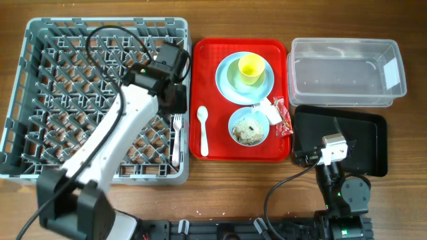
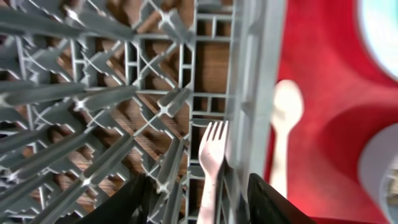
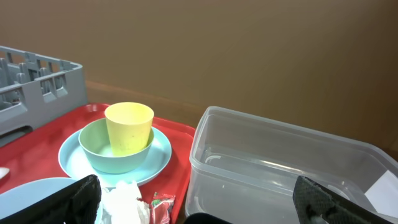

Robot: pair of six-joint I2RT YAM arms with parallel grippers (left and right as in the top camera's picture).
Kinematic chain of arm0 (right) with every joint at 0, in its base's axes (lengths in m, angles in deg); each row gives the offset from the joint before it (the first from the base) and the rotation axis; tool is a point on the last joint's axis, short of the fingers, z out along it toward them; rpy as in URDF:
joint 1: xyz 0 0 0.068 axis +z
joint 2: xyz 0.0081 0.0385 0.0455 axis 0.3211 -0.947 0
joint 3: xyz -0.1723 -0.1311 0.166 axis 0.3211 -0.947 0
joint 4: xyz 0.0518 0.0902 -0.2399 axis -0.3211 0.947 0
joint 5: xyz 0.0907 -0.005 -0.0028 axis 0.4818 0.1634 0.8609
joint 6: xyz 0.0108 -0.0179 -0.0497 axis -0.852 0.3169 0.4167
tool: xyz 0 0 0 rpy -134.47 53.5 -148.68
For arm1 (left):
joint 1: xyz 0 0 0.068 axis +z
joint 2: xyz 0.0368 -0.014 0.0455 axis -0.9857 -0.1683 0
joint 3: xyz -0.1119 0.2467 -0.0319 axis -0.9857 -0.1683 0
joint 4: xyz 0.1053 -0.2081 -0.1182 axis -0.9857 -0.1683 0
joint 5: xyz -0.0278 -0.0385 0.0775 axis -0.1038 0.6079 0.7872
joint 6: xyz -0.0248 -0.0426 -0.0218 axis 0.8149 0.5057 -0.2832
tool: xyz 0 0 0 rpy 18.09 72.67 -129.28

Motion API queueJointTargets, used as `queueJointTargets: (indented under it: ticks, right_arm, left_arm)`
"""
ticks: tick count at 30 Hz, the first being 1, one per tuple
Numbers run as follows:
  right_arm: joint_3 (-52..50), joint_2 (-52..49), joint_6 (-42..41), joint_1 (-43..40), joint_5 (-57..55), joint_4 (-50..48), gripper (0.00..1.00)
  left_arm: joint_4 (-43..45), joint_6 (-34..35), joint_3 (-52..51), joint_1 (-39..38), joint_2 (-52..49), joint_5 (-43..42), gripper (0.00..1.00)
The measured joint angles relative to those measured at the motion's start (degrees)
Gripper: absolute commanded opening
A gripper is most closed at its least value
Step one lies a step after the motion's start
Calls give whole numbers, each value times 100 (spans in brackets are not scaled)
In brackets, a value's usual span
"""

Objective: Sort waste into correct bins and load items into the dishwasher rack
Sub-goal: 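Carry the fork with the left gripper into the dish rack and release, then reach the left gripper back to the white spoon and grasp it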

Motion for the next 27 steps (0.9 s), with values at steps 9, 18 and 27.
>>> queueJointTargets:
  ticks: [9,18,27]
  right_arm:
    - [0,0,0,0,0,0,100]
    - [0,2,0,0,0,0,100]
    - [0,2,0,0,0,0,100]
  left_arm:
    - [210,1311,-109,-1532,525,-48,18]
    - [2658,2551,-1613,-2426,-400,1257,32]
    - [3641,2660,-1646,-2299,-1648,2542,39]
